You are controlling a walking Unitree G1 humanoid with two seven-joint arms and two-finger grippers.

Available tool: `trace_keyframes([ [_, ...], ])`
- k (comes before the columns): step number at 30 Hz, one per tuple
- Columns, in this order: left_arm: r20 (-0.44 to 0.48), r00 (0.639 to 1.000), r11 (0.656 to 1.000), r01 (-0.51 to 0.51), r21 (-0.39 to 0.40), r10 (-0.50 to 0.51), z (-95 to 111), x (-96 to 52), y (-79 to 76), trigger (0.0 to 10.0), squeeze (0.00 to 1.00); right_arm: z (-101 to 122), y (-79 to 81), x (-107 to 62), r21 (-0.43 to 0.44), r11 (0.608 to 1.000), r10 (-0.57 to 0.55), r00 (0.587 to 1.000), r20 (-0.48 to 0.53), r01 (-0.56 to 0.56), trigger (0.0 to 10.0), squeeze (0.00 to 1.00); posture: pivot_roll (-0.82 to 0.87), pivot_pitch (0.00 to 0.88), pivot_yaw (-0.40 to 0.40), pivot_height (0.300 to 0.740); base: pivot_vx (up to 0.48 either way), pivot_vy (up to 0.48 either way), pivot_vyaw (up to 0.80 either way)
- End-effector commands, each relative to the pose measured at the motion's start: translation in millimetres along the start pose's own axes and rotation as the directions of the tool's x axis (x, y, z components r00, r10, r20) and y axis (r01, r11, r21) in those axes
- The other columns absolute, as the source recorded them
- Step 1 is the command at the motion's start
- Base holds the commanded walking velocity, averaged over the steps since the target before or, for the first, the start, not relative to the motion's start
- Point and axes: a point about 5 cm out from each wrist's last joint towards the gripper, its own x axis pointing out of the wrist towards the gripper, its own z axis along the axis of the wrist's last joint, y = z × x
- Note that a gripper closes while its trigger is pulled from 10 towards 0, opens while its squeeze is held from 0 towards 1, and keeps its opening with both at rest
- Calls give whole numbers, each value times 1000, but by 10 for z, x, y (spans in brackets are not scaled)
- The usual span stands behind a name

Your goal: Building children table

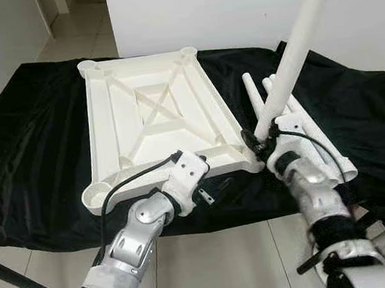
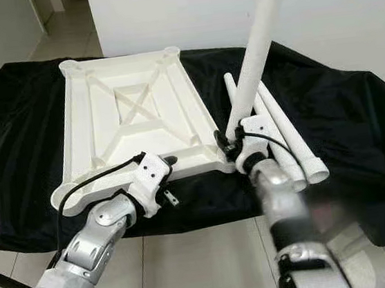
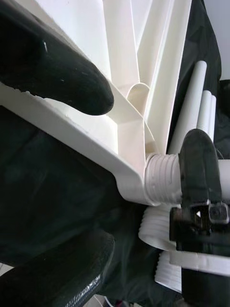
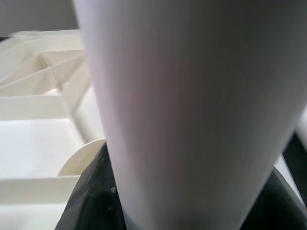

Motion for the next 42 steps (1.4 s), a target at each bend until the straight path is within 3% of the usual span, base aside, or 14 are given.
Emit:
trace_keyframes([
  [1,3,1000,1000,27,14,-27,-1,1,-41,10000,0,-171,-71,-73,53,994,-88,993,-80,93,10000,0,-12,27,-46,740,0,0,0],
  [2,0,1000,999,28,15,-28,-6,2,-41,10000,0,-202,34,-114,81,981,-168,983,-79,174,10000,0,-15,28,-44,740,0,0,0],
  [6,0,1000,999,29,15,-29,-7,3,-40,10000,0,-211,72,-130,89,974,-201,976,-78,208,10000,0,-16,28,-44,740,0,0,0],
  [10,0,999,999,34,15,-34,-5,6,-47,10000,0,-201,200,-179,124,932,-335,940,-68,341,10000,0,-17,30,-44,740,0,0,0],
  [16,-1,999,999,33,14,-33,-5,12,-51,10000,0,-156,329,-171,149,933,-321,945,-60,326,10000,0,-10,37,-50,740,0,0,0],
  [22,-3,1000,1000,27,12,-27,-11,3,-49,10000,0,-92,281,-176,147,931,-332,942,-44,335,10000,4,-4,43,-55,740,0,0,0],
  [23,-3,1000,1000,25,11,-25,-12,0,-47,10000,0,-69,281,-180,148,931,-333,942,-35,335,10000,263,-4,43,-55,740,0,0,0],
  [24,-3,1000,1000,22,11,-22,-10,-1,-43,10000,0,-47,286,-181,153,933,-326,945,-24,326,10000,1000,-1,49,-56,740,0,0,0],
  [32,-7,1000,1000,19,11,-19,-15,-15,-38,10000,0,54,222,-190,136,958,-261,964,58,251,10000,1000,-3,60,-55,740,0,0,0],
  [33,-8,1000,1000,20,11,-20,-18,-17,-39,10000,0,57,216,-184,132,968,-225,972,61,216,10000,949,-6,62,-52,740,0,0,0],
  [34,-8,1000,1000,21,11,-21,-18,-17,-39,10000,0,60,211,-180,126,974,-199,978,64,190,10000,506,-7,63,-52,740,0,0,0],
  [36,-8,1000,1000,21,11,-21,-18,-17,-39,10000,0,60,211,-180,126,974,-199,978,64,190,10000,506,-7,63,-52,740,0,0,0],
  [37,-8,1000,1000,21,11,-21,-17,-15,-37,10000,0,66,204,-178,113,979,-180,981,70,171,10000,0,-7,64,-52,740,0,0,0],
  [42,-6,1000,1000,22,10,-22,-8,-4,-37,10000,0,78,184,-154,67,995,-81,993,83,76,10000,0,-11,64,-46,740,0,0,0],
])
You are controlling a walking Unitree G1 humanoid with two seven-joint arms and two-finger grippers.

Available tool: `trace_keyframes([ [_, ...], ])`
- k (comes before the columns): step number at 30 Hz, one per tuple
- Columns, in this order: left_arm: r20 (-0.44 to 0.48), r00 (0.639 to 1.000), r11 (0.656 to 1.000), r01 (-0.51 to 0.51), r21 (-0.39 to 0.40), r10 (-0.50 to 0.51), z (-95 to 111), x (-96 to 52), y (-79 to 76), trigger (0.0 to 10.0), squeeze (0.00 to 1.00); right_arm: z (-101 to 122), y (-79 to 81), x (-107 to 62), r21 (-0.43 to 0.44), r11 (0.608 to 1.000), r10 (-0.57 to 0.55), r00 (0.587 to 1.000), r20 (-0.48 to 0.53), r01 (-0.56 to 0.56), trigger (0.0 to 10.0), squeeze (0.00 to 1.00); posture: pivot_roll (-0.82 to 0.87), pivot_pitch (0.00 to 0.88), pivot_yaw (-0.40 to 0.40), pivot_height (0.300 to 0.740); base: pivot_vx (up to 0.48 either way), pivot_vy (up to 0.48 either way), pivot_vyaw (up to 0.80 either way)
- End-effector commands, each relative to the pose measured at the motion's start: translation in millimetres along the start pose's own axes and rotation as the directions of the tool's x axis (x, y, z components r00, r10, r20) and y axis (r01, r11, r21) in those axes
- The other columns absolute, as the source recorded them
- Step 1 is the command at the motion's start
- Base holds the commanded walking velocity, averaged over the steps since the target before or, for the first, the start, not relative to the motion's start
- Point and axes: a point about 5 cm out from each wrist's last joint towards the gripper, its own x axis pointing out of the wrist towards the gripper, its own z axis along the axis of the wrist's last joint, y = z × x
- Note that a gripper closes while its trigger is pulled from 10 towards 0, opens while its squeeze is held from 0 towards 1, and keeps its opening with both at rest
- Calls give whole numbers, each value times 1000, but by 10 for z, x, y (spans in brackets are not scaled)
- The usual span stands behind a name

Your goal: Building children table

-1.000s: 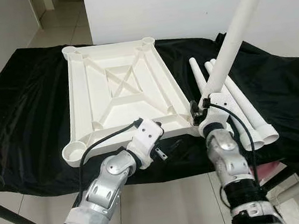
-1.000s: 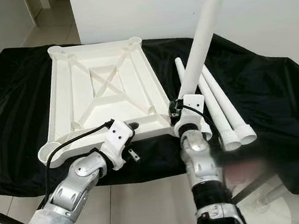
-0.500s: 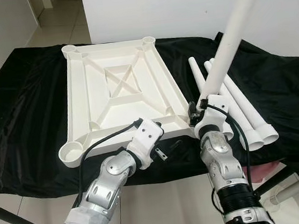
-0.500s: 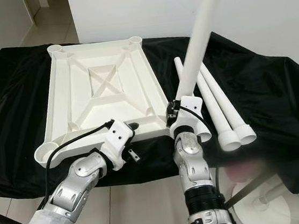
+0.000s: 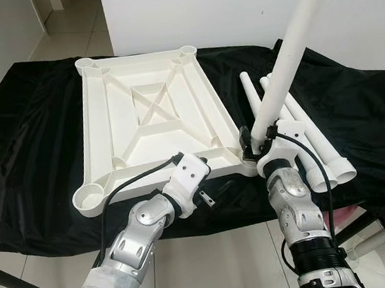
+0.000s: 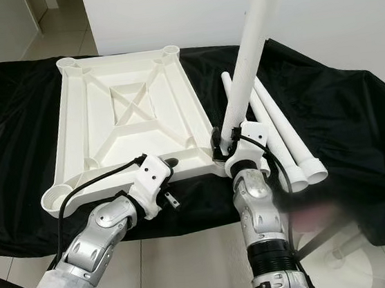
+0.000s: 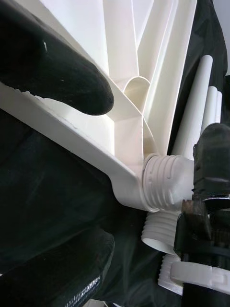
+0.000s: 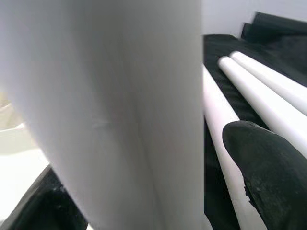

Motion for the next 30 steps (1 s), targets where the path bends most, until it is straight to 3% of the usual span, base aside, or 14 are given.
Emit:
trace_keyframes([
  [1,0,1000,1000,23,9,-23,8,8,-36,10000,0,-25,-14,3,-9,999,41,999,-6,-41,10000,0,-11,64,-46,740,0,0,0],
  [2,1,1000,1000,25,10,-25,12,14,-39,10000,0,-19,-15,27,-36,993,114,993,-6,-115,10000,0,-10,63,-44,740,0,0,0],
  [6,2,1000,1000,30,10,-30,15,23,-42,10000,0,-30,-22,62,-85,971,221,975,-18,-222,10000,0,-5,61,-42,740,0,0,0],
  [8,2,1000,1000,30,10,-30,15,23,-42,10000,0,-30,-22,62,-85,971,221,975,-18,-222,10000,0,-5,61,-42,740,0,0,0],
  [13,-4,999,999,43,20,-43,-2,26,-73,10000,0,-71,-65,87,-148,924,348,936,-58,-353,10000,0,3,58,-39,740,0,0,0],
  [18,-8,999,998,47,30,-47,-23,27,-94,10000,0,-77,-129,101,-180,903,385,920,-67,-391,10000,0,8,56,-38,740,0,0,0],
  [19,0,999,998,43,42,-43,-27,31,-97,10000,0,-91,-166,101,-193,884,419,904,-78,-426,10000,0,9,54,-37,740,0,0,0],
  [26,4,999,998,40,53,-41,-21,37,-89,10000,0,-104,-224,114,-206,865,448,889,-95,-457,9725,0,9,51,-36,740,0,0,0],
  [27,8,999,998,39,57,-39,-8,43,-80,10000,0,-110,-252,126,-207,860,454,885,-105,-466,1333,0,9,46,-35,740,0,0,0],
  [28,8,999,998,39,57,-39,-8,43,-80,10000,0,-110,-252,126,-207,860,454,885,-105,-466,1333,0,9,46,-35,740,0,0,0],
  [29,12,999,997,37,62,-38,8,50,-70,10000,0,-114,-276,137,-210,859,453,885,-113,-466,0,0,10,44,-36,740,0,0,0],
  [30,17,999,997,33,69,-35,24,56,-58,10000,0,-122,-295,145,-208,859,452,884,-120,-467,0,0,10,41,-36,740,0,0,0],
])
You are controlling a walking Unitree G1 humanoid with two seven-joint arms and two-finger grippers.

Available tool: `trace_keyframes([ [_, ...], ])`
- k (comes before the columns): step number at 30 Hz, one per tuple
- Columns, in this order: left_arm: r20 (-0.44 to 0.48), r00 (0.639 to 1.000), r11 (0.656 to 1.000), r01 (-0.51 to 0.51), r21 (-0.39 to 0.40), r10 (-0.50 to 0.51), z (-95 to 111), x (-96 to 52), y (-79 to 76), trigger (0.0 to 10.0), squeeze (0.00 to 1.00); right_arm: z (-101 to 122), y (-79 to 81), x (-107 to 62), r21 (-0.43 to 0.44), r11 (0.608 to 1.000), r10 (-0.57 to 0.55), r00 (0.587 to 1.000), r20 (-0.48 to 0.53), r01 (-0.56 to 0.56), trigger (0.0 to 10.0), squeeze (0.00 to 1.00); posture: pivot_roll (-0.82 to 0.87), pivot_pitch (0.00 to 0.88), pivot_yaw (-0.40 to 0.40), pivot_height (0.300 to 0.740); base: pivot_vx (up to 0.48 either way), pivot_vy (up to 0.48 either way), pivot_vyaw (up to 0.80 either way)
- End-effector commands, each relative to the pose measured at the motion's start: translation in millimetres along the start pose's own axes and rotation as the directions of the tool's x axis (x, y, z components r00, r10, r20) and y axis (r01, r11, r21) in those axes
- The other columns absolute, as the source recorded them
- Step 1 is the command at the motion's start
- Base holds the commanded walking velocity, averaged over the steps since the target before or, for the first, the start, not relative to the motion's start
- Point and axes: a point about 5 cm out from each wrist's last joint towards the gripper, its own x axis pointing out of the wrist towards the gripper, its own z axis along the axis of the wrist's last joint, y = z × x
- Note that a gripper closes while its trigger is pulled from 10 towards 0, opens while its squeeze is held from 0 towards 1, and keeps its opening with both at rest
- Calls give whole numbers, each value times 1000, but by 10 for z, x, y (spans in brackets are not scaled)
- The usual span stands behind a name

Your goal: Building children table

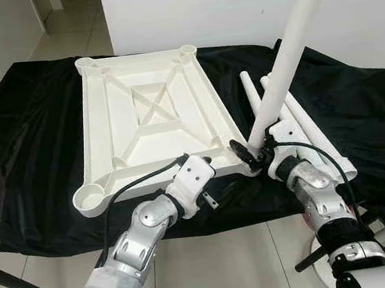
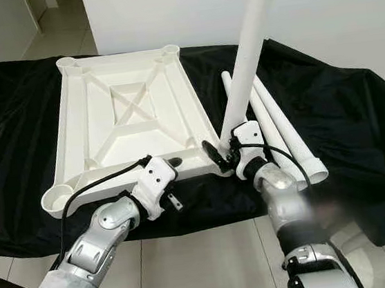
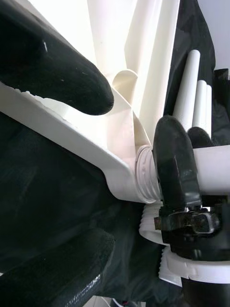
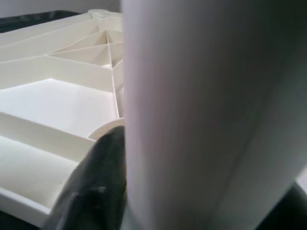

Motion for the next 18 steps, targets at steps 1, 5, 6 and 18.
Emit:
trace_keyframes([
  [1,0,1000,1000,16,13,-16,4,24,-11,10000,0,-29,-40,-20,0,1000,0,1000,-17,0,0,0,10,41,-36,740,0,0,0],
  [5,7,1000,1000,8,23,-8,27,32,11,10000,0,-63,-55,-28,12,1000,7,1000,-27,-6,0,0,9,36,-36,740,0,0,0],
  [6,11,1000,1000,6,26,-6,37,36,16,10000,0,-80,-55,-34,18,1000,12,999,-31,-12,0,0,8,36,-36,740,0,0,0],
  [18,9,1000,1000,-15,28,14,21,48,31,10000,0,-185,-3,-27,112,983,-138,987,-83,146,10000,0,1,45,-44,740,0,0,0],
])
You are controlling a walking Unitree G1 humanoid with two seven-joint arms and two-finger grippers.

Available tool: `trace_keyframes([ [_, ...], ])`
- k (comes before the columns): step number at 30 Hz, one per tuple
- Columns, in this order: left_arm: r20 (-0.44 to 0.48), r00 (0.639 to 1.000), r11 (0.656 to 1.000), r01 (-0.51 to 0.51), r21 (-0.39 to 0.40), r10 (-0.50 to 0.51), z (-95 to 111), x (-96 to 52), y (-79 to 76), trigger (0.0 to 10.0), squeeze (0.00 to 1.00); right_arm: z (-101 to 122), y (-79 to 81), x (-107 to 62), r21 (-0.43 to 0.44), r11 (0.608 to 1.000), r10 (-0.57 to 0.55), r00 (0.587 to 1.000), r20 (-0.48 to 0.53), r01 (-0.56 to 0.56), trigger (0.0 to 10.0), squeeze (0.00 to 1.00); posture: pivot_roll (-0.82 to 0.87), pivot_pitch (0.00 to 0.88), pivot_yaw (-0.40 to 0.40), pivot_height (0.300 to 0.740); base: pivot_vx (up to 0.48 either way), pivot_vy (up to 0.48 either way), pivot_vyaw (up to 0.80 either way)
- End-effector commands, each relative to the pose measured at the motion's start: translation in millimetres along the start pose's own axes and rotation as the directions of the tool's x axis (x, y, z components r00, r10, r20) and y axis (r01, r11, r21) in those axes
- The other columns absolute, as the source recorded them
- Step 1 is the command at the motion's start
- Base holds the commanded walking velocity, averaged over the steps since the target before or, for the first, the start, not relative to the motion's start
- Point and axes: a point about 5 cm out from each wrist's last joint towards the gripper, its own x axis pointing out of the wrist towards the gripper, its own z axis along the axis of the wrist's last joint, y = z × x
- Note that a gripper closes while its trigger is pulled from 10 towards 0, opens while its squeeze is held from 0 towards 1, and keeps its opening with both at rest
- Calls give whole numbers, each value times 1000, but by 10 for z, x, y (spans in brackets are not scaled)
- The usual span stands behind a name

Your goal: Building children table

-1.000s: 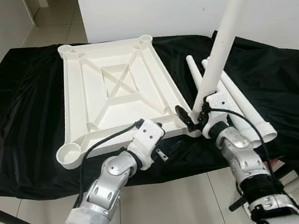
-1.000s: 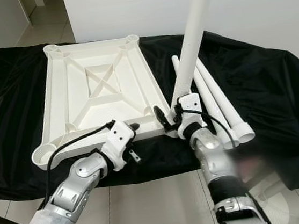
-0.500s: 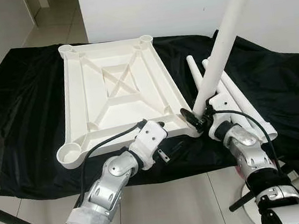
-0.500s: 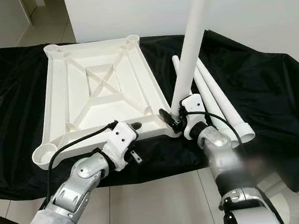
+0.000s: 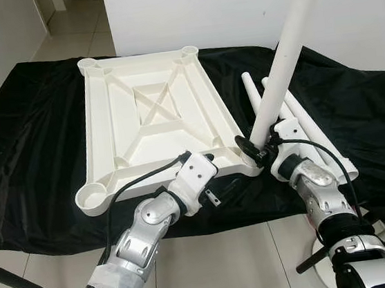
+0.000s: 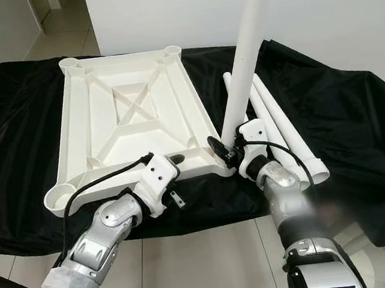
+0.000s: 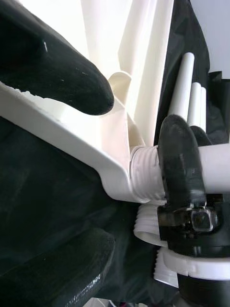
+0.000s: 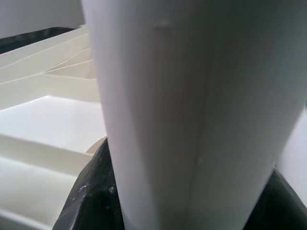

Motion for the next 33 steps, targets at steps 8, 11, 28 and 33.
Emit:
trace_keyframes([
  [8,-10,1000,1000,-22,22,22,-9,0,30,10000,0,-185,65,-42,130,958,-244,964,-105,257,10000,0,1,50,-50,740,0,0,0],
  [11,-12,1000,999,-25,22,25,-13,-3,30,10000,0,-181,115,-38,145,940,-295,950,-106,308,10000,0,1,52,-52,740,0,0,0],
  [28,-17,999,999,-28,25,29,-41,-9,22,10000,0,-60,423,7,187,818,-538,839,-87,544,10000,0,6,43,-61,740,0,0,0],
  [33,-17,999,999,-28,27,29,-42,-13,20,10000,0,-12,400,-4,193,823,-534,844,-54,534,10000,1000,10,43,-63,740,0,0,0],
])
